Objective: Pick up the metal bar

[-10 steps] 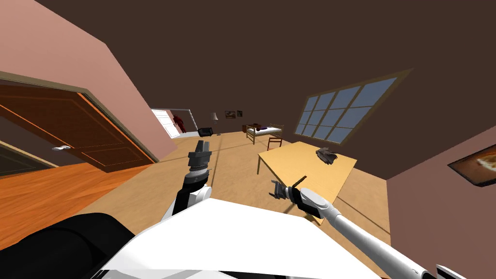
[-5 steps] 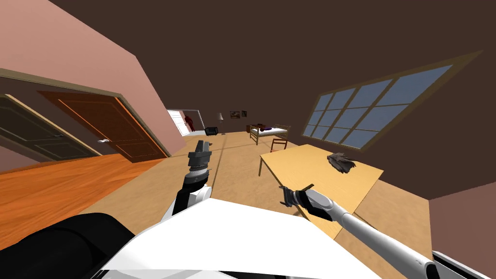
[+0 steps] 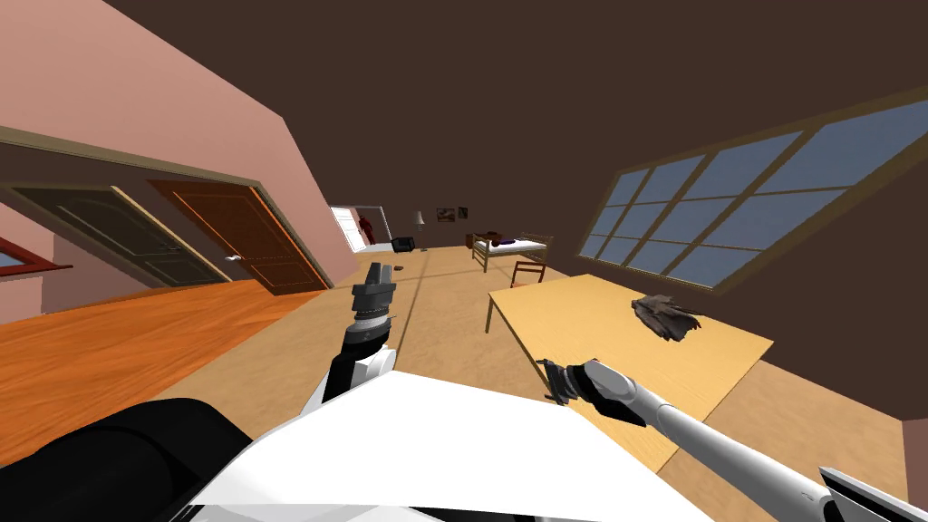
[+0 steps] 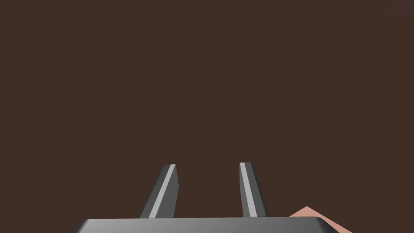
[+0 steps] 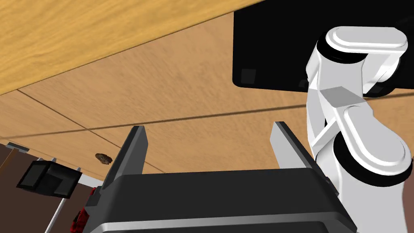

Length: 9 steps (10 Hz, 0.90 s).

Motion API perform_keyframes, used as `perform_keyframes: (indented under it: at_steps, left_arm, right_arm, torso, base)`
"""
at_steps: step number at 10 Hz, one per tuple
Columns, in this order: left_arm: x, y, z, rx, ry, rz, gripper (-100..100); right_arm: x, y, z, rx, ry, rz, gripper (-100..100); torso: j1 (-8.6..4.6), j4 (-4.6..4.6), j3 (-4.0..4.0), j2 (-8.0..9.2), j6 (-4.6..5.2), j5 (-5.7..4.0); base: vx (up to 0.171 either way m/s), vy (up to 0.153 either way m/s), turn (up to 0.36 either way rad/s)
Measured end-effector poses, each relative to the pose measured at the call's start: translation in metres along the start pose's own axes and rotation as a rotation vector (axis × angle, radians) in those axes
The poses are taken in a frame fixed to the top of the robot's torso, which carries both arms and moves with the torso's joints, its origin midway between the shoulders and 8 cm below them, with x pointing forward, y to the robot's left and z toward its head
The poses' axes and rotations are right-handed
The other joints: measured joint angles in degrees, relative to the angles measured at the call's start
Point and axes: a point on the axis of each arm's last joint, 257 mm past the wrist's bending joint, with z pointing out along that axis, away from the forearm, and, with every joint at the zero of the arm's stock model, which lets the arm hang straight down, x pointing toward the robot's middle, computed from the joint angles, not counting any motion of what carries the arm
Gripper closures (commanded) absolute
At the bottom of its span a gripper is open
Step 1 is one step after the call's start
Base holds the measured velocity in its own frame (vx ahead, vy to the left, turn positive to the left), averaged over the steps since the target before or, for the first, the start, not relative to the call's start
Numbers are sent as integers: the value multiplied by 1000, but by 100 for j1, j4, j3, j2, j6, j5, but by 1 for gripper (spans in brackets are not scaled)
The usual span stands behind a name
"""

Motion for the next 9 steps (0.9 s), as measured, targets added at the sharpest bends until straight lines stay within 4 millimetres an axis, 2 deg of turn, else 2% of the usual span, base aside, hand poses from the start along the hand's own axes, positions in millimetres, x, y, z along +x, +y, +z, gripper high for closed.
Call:
perform_keyframes:
  at_steps: [2, 4, 6, 7, 9]
  left_arm:
    - [0, 0, 0, 0, 0, 0, 0]
    - [0, 0, 0, 0, 0, 0, 0]
    - [0, 0, 0, 0, 0, 0, 0]
    - [0, 0, 0, 0, 0, 0, 0]
    - [0, 0, 0, 0, 0, 0, 0]
  right_arm:
    - [41, 11, -10, -49, 98, -71, -100]
    - [71, 21, -24, -84, 168, -114, -100]
    - [99, 30, -31, -115, 220, -147, -100]
    - [105, 33, -36, -131, 237, -169, -100]
    - [130, 44, -46, -176, 297, -211, -100]
  torso:
    - [-5, 0, -3, -6, -3, 0]
    - [-5, -2, -6, -11, -1, 1]
    - [3, 0, 0, 1, -1, 1]
    - [8, 2, 4, 6, 1, 2]
    - [0, 0, -3, -6, 0, 1]
  base:
    - [69, -90, 160]
    - [70, -95, 112]
    - [29, -72, 93]
    - [36, -72, 122]
    - [67, -98, 153]
